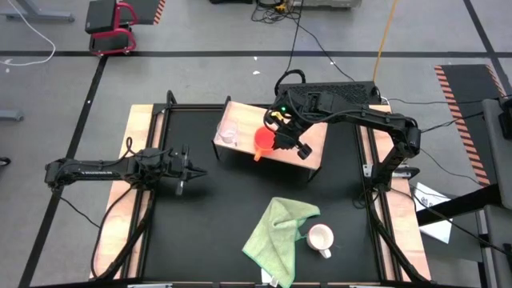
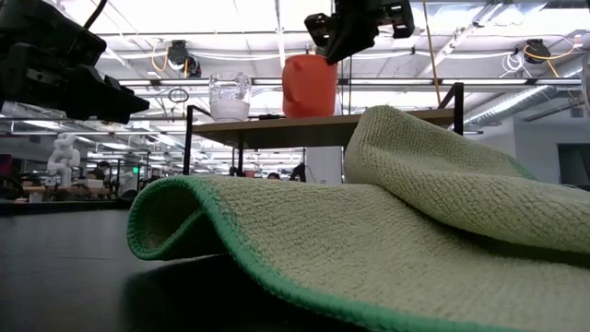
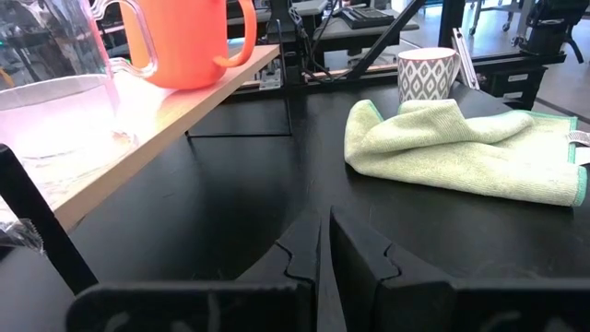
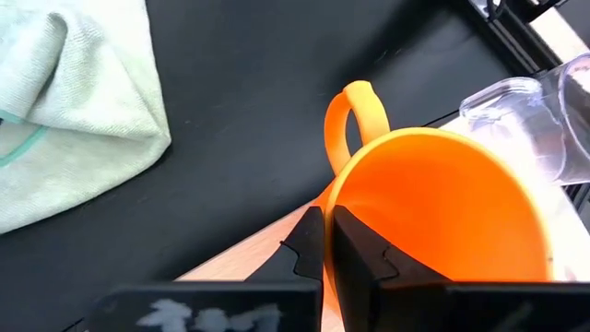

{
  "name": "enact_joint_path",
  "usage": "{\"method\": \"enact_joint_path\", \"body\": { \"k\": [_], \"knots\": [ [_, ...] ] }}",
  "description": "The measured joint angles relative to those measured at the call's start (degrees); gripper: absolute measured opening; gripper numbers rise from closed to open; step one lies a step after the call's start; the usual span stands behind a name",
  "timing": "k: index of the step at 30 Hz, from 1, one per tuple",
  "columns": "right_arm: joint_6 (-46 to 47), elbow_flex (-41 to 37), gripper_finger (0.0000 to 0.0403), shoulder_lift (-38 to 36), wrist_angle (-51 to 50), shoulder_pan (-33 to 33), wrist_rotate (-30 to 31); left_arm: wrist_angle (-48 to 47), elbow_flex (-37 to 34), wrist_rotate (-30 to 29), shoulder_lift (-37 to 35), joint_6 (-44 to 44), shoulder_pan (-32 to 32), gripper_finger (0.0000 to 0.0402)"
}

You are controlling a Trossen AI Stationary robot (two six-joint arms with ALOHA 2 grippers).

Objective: Stack small to large cups/mugs on shelf
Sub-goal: Adjust the orange mug to the middle bottom part of the shelf

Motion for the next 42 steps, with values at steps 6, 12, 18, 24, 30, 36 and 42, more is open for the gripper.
{"method": "enact_joint_path", "body": {
  "k": [6,12,18,24,30,36,42],
  "knots": [
    [1.34,0.02,0.0,0.0,-1.16,0.0,-0.04,0.0,-0.01,0.0,0.0,0.0,-0.01,0.0031],
    [1.93,1.5,0.0,0.0,-3.06,0.0,2.03,0.02,-0.01,0.0,0.0,-0.16,0.02,0.0031],
    [2.26,3.66,0.0,0.04,-4.38,0.0,2.05,0.02,-0.01,0.0,0.0,-0.22,0.0,0.0031],
    [2.75,3.69,0.0,0.07,-4.8,0.0,1.95,0.02,-0.01,0.0,0.0,-0.04,0.01,0.0031],
    [2.88,3.69,0.0,0.07,-4.69,0.0,1.61,0.02,-0.01,0.0,0.0,0.05,0.01,0.0031],
    [2.97,3.67,0.0,0.07,-4.56,0.0,1.53,0.02,-0.01,0.0,0.0,0.09,0.02,0.0031],
    [4.46,3.65,0.0,0.05,-3.5,0.0,1.44,-0.02,-0.01,0.0,0.0,0.09,0.02,0.0031]
  ]
}}
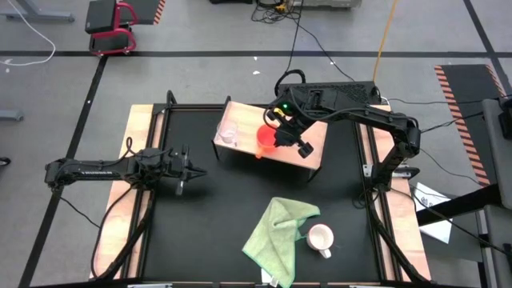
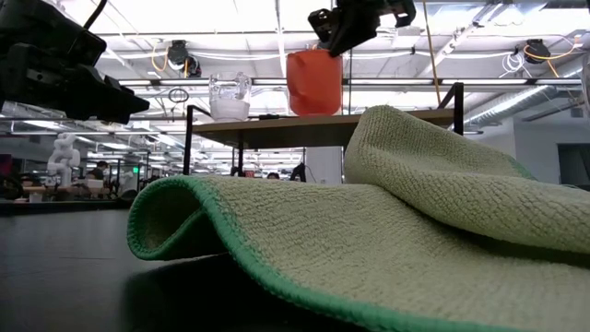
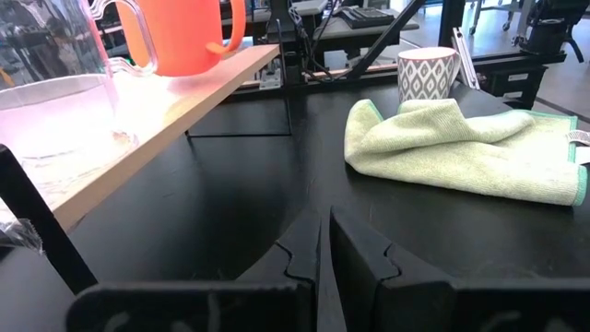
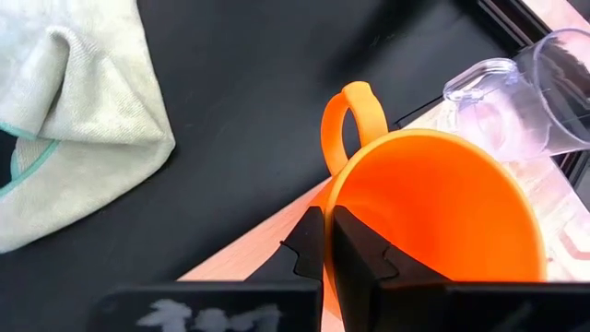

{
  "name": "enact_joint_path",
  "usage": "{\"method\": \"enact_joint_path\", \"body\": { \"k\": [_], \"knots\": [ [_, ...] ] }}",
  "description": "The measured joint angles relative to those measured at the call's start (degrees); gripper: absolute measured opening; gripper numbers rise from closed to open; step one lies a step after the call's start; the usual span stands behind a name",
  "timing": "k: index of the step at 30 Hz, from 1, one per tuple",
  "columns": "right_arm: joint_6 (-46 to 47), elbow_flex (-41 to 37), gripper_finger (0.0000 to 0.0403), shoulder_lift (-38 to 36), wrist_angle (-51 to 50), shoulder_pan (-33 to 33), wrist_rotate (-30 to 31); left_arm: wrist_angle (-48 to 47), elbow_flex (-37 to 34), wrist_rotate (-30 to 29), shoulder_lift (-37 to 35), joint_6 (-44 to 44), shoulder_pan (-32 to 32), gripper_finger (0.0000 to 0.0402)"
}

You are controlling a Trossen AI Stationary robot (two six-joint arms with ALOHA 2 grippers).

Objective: Stack small to large cups/mugs on shelf
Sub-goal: Adjust the orange mug to the middle bottom part of the shelf

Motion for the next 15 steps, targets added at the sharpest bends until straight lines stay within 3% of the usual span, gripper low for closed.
{"method": "enact_joint_path", "body": {
  "k": [15],
  "knots": [
    [2.86,-0.09,0.0,0.88,0.18,0.0,0.24,-0.37,-0.02,0.06,0.0,-0.21,-0.01,0.0031]
  ]
}}
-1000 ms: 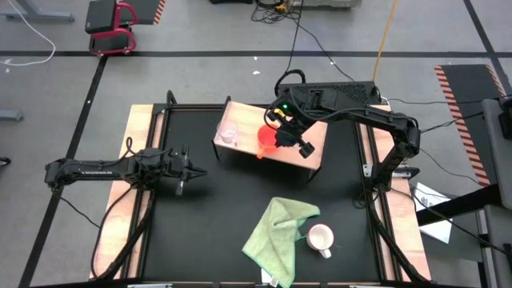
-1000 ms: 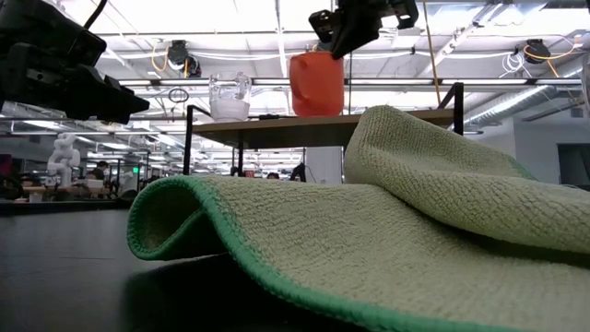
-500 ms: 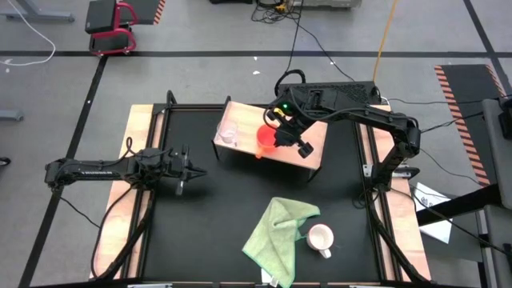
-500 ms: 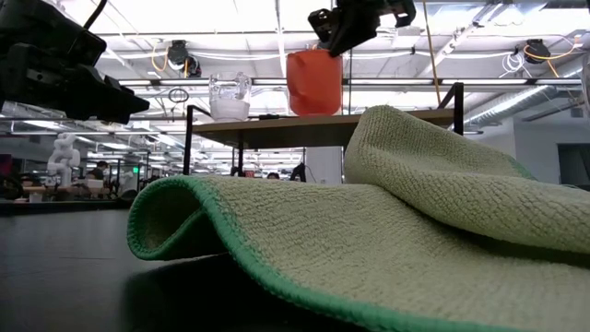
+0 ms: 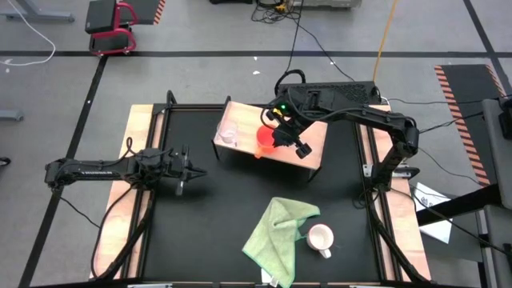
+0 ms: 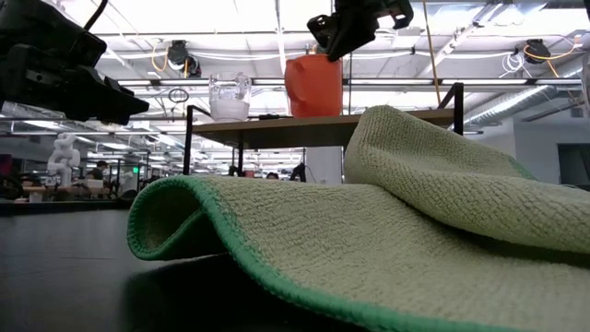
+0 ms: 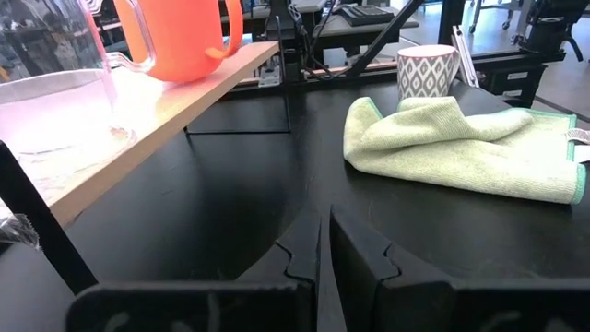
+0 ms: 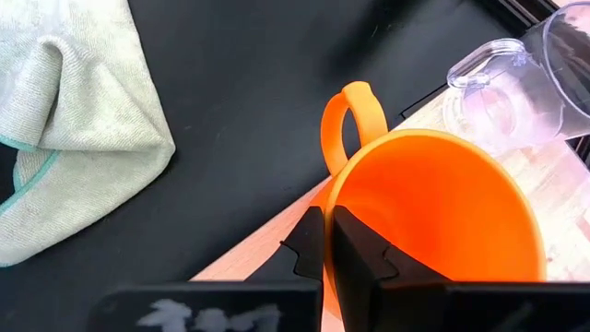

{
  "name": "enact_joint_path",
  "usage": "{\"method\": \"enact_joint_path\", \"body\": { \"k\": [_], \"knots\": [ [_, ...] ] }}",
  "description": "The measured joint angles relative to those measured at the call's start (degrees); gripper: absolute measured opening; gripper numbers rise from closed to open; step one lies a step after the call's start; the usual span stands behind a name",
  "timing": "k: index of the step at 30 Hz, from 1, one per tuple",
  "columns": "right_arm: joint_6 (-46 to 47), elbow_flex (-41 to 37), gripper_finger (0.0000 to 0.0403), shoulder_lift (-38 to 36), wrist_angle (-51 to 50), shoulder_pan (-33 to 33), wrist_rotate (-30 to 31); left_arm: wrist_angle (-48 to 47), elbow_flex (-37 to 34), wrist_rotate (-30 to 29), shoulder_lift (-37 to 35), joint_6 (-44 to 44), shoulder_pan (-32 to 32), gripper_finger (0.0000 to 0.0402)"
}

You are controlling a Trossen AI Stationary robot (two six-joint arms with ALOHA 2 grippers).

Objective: Stack small to large cups/mugs on shelf
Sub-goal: Adjust the orange mug to the middle bottom part of the shelf

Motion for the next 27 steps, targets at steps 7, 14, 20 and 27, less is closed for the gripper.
{"method": "enact_joint_path", "body": {
  "k": [7,14,20,27],
  "knots": [
    [0.07,0.04,0.0,0.71,0.88,-0.29,0.0,-0.01,0.0,0.48,0.0,-0.14,0.0,0.0031],
    [0.17,0.04,0.0,0.77,1.22,-0.31,-0.17,-0.06,0.0,0.53,0.0,0.01,-0.01,0.0031],
    [0.83,0.04,0.0,0.77,1.2,-0.31,-0.26,-0.07,0.0,0.55,0.0,0.1,-0.01,0.0031],
    [1.35,-1.1,0.0,0.75,2.12,-0.31,-0.57,-0.06,0.0,0.55,0.0,0.23,0.0,0.0031]
  ]
}}
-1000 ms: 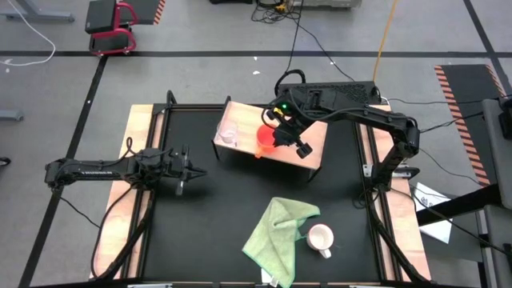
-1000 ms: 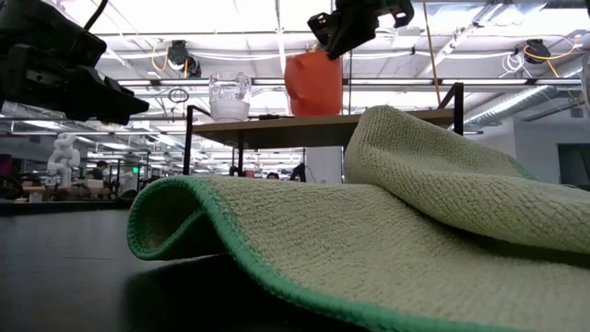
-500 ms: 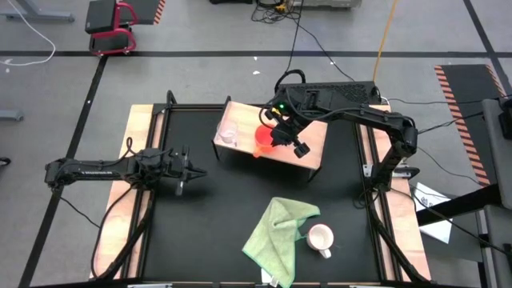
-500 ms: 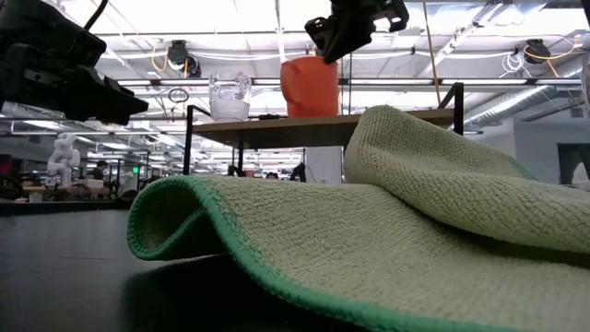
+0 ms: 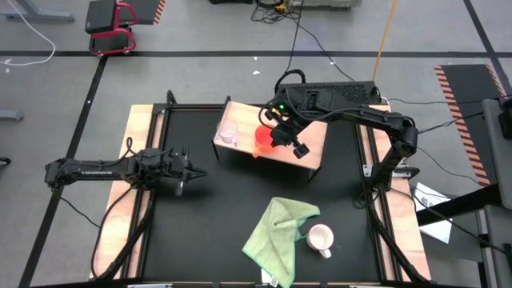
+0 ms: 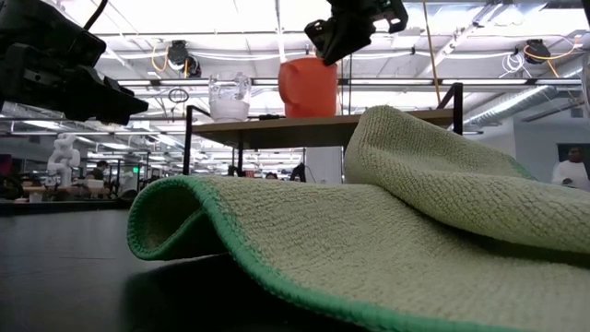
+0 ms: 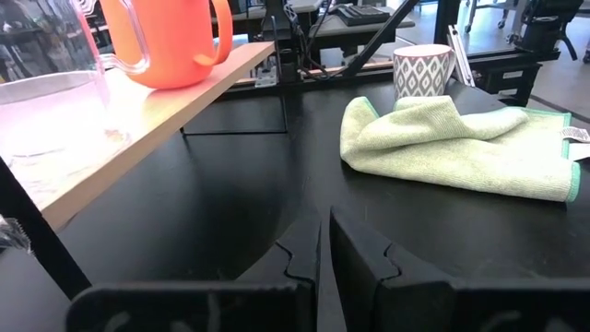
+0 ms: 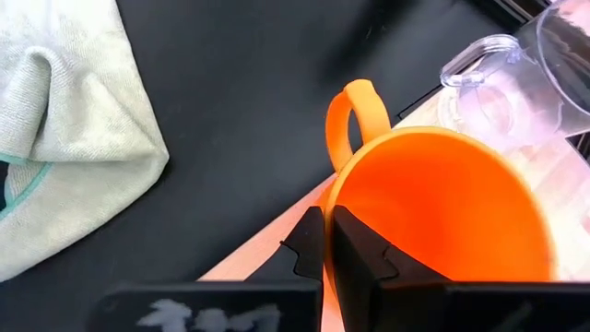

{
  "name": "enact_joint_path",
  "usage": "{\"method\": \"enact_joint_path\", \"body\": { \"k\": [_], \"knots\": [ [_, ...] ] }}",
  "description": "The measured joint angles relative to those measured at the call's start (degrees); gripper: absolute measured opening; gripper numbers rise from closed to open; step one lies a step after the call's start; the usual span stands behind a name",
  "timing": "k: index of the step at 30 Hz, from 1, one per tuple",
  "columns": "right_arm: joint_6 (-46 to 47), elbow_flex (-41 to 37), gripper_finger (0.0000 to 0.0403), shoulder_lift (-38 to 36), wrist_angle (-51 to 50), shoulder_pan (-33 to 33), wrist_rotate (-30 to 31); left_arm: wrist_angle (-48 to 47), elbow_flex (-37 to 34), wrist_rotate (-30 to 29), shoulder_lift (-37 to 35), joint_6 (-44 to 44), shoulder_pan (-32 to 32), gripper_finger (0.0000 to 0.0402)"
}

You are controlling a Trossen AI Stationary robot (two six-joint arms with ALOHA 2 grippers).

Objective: Stack small to large cups/mugs on shelf
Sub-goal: Adjust the orange mug to the middle bottom part of the shelf

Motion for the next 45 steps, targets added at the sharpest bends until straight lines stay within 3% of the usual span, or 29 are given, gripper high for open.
{"method": "enact_joint_path", "body": {
  "k": [14,24,45],
  "knots": [
    [-0.52,-3.04,0.0,-0.15,1.88,-0.7,0.09,0.01,0.0,0.02,0.0,0.49,-0.01,0.0031],
    [1.66,0.84,0.0,-0.11,-3.55,-0.72,0.64,0.03,0.0,0.0,0.0,0.52,0.01,0.0031],
    [1.86,1.01,0.0,-0.11,-3.99,-0.7,0.54,0.04,0.0,0.0,0.0,0.55,-0.01,0.0031]
  ]
}}
